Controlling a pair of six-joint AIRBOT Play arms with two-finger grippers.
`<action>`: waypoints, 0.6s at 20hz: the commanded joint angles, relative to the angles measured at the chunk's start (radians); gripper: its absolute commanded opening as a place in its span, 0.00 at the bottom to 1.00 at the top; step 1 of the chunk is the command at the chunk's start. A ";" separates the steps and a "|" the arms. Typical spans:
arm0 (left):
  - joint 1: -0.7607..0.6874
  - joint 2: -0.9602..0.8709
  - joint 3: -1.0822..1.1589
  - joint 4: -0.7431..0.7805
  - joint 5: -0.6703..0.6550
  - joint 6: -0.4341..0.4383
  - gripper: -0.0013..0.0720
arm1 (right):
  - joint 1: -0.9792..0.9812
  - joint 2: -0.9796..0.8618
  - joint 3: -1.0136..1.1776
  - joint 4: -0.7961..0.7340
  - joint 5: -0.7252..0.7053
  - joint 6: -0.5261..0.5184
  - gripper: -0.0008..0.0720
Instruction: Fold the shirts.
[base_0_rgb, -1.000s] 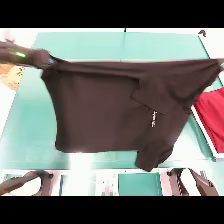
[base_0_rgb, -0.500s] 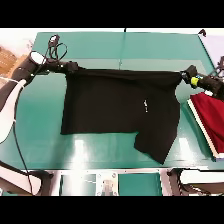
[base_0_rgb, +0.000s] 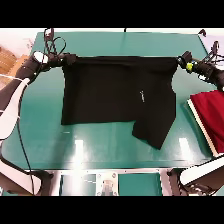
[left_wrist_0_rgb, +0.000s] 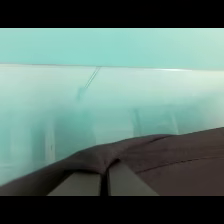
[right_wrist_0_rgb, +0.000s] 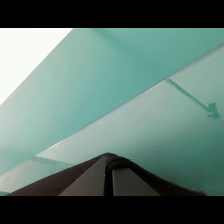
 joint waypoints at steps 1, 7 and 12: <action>0.000 -0.002 0.003 0.014 -0.054 0.000 0.05 | 0.001 -0.016 0.024 -0.087 0.020 0.002 0.03; 0.000 -0.038 0.002 0.134 -0.297 -0.001 0.05 | -0.008 -0.016 -0.024 -0.381 0.113 0.111 0.03; 0.000 -0.083 0.003 0.192 -0.439 -0.002 0.05 | -0.007 -0.016 -0.090 -0.455 0.116 0.111 0.03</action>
